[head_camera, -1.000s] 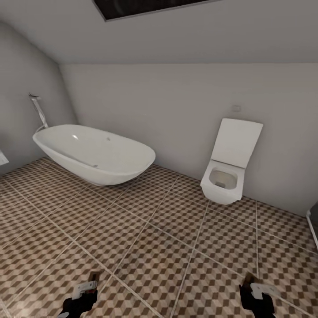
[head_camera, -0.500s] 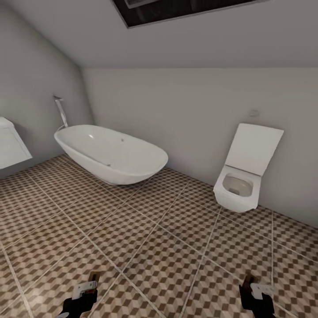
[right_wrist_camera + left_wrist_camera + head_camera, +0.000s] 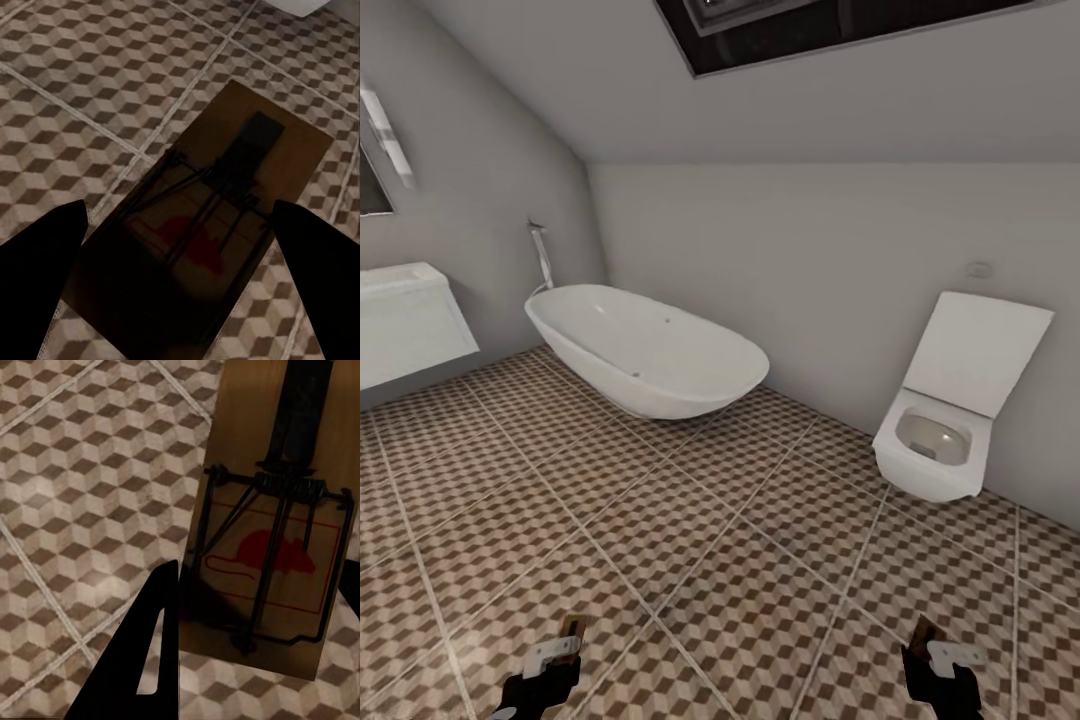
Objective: Take the four mousetraps from the cabinet in the bathroom and place them on the bathroom floor. Make sure all four end up on the same floor surface, and ensure that at least two of them are either under or directly next to the same bathroom sink.
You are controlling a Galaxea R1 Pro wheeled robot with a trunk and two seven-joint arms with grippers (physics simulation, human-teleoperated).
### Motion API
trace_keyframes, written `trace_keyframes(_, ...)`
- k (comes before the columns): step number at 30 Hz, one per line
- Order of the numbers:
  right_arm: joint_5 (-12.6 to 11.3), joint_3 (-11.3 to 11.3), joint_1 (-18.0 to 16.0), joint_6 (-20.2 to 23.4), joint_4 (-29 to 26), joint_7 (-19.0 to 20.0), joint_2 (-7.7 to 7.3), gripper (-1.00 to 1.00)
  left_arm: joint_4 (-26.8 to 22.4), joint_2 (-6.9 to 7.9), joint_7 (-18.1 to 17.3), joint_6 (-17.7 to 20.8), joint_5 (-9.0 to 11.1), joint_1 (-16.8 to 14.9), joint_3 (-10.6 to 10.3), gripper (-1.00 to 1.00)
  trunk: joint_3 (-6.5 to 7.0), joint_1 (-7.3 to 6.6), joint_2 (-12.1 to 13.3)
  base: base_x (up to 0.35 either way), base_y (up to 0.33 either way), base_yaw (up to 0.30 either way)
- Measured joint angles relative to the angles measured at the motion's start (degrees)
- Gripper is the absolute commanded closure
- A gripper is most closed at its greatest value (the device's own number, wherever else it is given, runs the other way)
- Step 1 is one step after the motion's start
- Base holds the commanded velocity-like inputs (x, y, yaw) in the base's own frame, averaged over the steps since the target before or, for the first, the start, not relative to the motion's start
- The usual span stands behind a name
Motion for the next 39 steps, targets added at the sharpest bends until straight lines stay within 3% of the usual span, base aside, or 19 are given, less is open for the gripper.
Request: trace_keyframes(39, 0.0, -0.1, 0.0, 0.0, 0.0, -0.1, -0.07, 1.00, 0.0, 0.00, 0.0, 0.0, 0.0, 0.0, 0.0, 1.00, 2.51, 0.00, 0.0, 0.000, 0.000, 0.217)
